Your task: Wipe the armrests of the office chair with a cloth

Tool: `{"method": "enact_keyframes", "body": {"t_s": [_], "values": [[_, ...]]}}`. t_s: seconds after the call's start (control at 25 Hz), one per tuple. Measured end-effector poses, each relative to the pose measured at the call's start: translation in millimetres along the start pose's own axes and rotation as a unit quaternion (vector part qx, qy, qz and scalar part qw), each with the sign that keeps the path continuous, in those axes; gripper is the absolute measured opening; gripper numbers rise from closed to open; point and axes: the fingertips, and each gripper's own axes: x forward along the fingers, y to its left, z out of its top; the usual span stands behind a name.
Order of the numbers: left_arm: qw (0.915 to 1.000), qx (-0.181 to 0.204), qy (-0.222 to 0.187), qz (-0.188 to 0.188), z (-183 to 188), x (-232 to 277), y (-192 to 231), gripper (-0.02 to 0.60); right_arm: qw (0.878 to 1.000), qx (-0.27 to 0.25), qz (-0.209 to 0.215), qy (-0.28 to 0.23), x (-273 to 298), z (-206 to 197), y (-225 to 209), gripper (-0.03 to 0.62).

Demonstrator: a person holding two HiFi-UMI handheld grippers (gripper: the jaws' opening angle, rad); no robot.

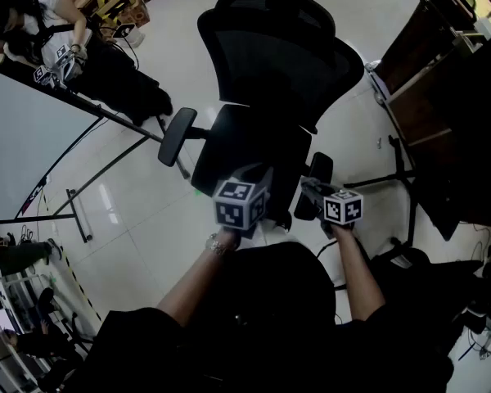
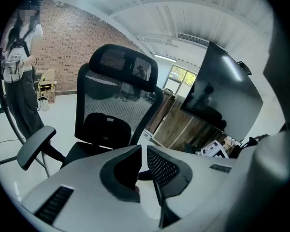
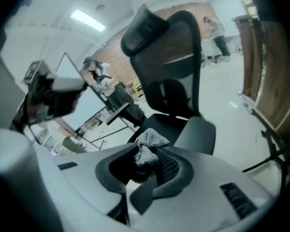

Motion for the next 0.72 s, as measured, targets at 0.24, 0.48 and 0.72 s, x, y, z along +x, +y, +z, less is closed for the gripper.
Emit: {"method": "enact_keyframes", "body": {"t_s": [0.24, 0.48, 0.72], "values": [[0.9996, 0.003, 0.002, 0.029, -3, -14, 23, 0.040, 0.992, 0.034, -0.119, 0.008, 45, 73, -117, 0.076], [0.9987, -0.014, -0.003, 0.050, -2, -26, 43, 0.040, 0.990, 0.036, -0.138, 0.006, 53, 49, -115, 0.078], [0.9987, -0.016, -0.008, 0.047, 2, -17, 48, 0.040, 0.993, -0.005, -0.117, 0.025, 36, -13, -62, 0.078]]}}
